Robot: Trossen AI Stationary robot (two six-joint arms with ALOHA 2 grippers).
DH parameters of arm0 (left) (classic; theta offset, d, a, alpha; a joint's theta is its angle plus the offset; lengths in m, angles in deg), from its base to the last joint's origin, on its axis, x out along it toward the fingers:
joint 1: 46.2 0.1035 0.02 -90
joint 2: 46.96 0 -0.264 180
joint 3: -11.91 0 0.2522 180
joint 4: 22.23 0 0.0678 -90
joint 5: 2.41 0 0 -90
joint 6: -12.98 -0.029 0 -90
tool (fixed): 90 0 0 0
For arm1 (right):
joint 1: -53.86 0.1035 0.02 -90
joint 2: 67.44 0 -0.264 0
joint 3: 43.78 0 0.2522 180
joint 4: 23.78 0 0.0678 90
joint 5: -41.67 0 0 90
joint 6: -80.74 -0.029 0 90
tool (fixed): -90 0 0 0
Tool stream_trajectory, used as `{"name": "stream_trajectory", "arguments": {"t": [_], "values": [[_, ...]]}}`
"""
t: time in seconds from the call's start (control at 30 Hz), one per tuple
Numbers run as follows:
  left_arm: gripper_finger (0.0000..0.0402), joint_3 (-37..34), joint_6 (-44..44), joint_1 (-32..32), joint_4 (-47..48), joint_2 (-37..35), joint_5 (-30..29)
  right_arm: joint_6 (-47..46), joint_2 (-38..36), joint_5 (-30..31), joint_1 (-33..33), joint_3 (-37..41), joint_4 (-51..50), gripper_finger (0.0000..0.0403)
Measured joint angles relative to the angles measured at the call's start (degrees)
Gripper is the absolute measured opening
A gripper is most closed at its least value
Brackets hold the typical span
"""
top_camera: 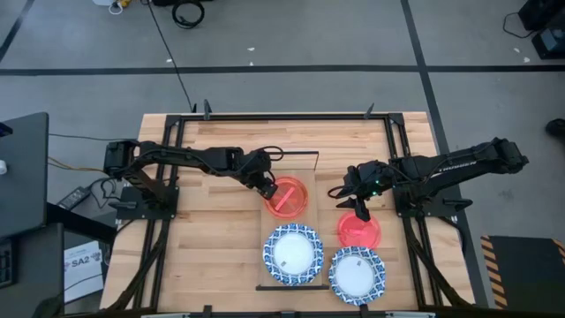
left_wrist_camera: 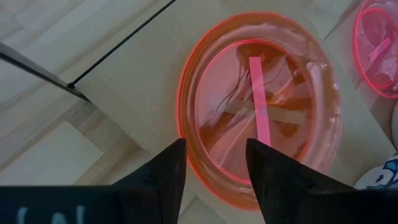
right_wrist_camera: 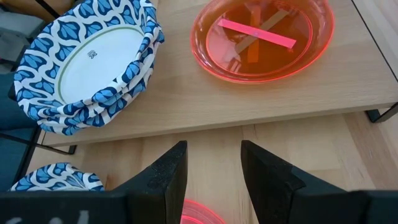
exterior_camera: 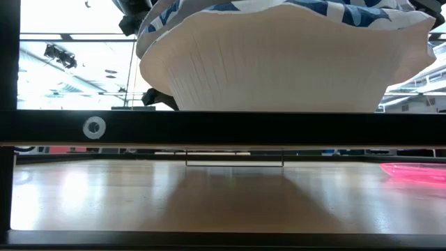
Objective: Place and stack plates onto a shelf
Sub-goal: Stack the blue patterned bowl on the blue patterned bowl on the shelf
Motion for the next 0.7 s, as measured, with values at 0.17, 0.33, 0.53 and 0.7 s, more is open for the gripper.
{"name": "stream_trajectory", "arguments": {"t": [0.17, 0.33, 0.53, 0.7], "values": [[0.0172, 0.0, 0.0, 0.0, 0.0, 0.0, 0.0, 0.0, 0.0, 0.0, 0.0, 0.0, 0.0, 0.0156], [0.0172, 0.0, -3.1, -0.5, -0.2, -0.6, 0.0, -0.6, 0.0, 0.0, 0.0, 0.0, 0.0, 0.0156], [0.0172, 0.0, -7.4, -1.9, 0.1, -4.3, 0.0, -1.1, 0.0, -0.2, 0.0, 0.0, 0.1, 0.0156], [0.0172, 0.0, -11.0, -4.4, -0.1, -8.1, -1.4, -1.1, 0.0, -0.6, 0.0, 0.0, 0.0, 0.0156]]}}
